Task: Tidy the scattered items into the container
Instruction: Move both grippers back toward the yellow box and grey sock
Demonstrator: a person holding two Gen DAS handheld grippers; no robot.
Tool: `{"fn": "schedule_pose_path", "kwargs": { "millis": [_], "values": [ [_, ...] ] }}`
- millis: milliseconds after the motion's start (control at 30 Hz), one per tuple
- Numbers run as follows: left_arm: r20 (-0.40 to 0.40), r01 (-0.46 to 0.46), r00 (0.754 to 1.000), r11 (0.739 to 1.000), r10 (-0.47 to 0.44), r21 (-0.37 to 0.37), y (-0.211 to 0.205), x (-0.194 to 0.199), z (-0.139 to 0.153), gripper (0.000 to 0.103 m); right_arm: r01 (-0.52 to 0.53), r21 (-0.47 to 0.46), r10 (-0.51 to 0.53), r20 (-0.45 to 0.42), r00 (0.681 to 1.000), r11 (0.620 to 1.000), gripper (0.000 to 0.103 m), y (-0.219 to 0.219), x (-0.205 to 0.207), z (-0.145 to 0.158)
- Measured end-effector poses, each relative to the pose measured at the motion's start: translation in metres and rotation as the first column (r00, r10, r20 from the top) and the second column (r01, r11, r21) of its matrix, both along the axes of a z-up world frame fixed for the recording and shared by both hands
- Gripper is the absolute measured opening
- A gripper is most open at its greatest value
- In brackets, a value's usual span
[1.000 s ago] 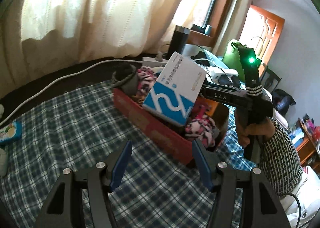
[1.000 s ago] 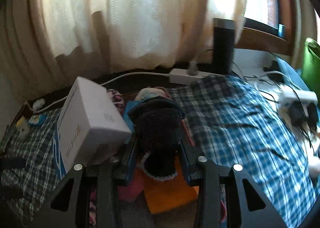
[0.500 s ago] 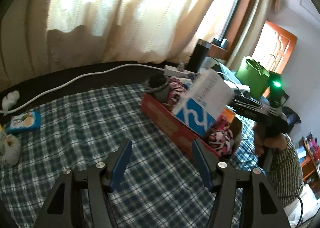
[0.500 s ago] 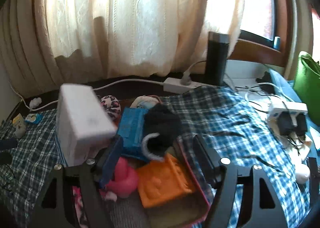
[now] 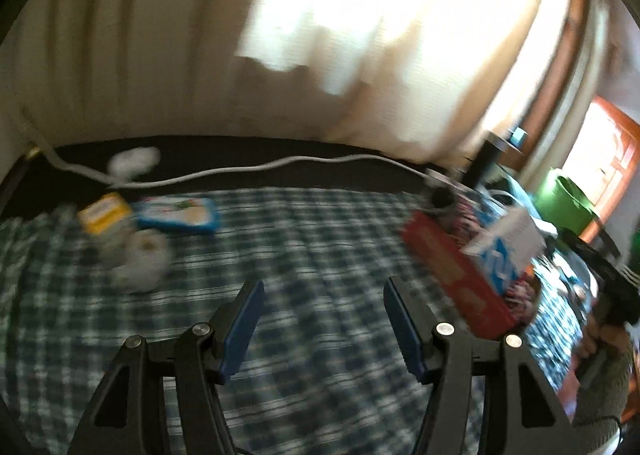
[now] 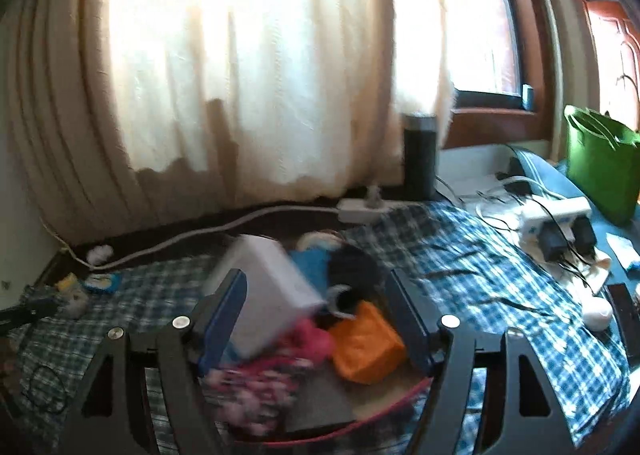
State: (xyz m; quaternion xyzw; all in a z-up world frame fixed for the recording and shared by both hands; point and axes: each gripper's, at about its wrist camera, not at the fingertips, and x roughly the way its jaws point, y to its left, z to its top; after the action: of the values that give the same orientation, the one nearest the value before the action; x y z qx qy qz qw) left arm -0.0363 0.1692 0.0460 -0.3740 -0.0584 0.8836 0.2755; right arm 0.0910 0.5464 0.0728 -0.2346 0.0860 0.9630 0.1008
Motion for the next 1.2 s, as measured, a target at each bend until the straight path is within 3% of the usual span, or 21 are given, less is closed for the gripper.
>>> {"fn": "schedule_pose_path", "kwargs": {
  "millis": [100,233,333,567,800,900,1100,1200],
  "values": [
    [0.02,-0.086,0.996,0.996,0.086,-0.017,-0.033,-0.012,-0.007,0.064,-0.053,0.009,0.054,-0.02,0.998,0.999,0.075,-0.026,-0.005,0.007],
    [0.056,-0.19,0.98,0.98,0.193,-0.059,-0.067,-0.035,-0.021,0.075,-0.128,0.021,0.128,-0.035,0.991,0.992,0.075,-0.062,-0.012,0.014],
    [0.114,-0.208,0.971,0.977,0.211,-0.039,-0.081,-0.05,-0.034,0.075,-0.188,0.026,0.188,-0.018,0.982,0.982,0.076,-0.086,-0.022,0.011],
    [0.141,-0.238,0.959,0.968,0.247,-0.077,-0.093,-0.075,-0.052,0.075,-0.259,0.022,0.258,0.041,0.965,0.966,0.076,-0.12,-0.043,-0.004],
    [0.101,-0.283,0.952,0.957,0.288,-0.063,-0.105,-0.096,-0.045,0.075,-0.306,-0.003,0.305,0.082,0.949,0.952,0.076,-0.141,-0.061,-0.017],
    [0.035,-0.262,0.963,0.958,0.267,-0.115,-0.103,-0.109,-0.042,0.075,-0.327,-0.01,0.326,0.098,0.94,0.945,0.076,-0.15,-0.069,-0.022],
    [-0.115,-0.134,0.988,0.952,0.106,-0.276,-0.088,-0.125,-0.053,0.075,-0.369,-0.013,0.367,0.141,0.919,0.929,0.076,-0.17,-0.081,-0.034],
    [-0.137,-0.107,0.988,0.94,0.066,-0.323,-0.085,-0.131,-0.061,0.075,-0.385,-0.01,0.381,0.165,0.91,0.923,0.076,-0.178,-0.088,-0.039]
  ]
}}
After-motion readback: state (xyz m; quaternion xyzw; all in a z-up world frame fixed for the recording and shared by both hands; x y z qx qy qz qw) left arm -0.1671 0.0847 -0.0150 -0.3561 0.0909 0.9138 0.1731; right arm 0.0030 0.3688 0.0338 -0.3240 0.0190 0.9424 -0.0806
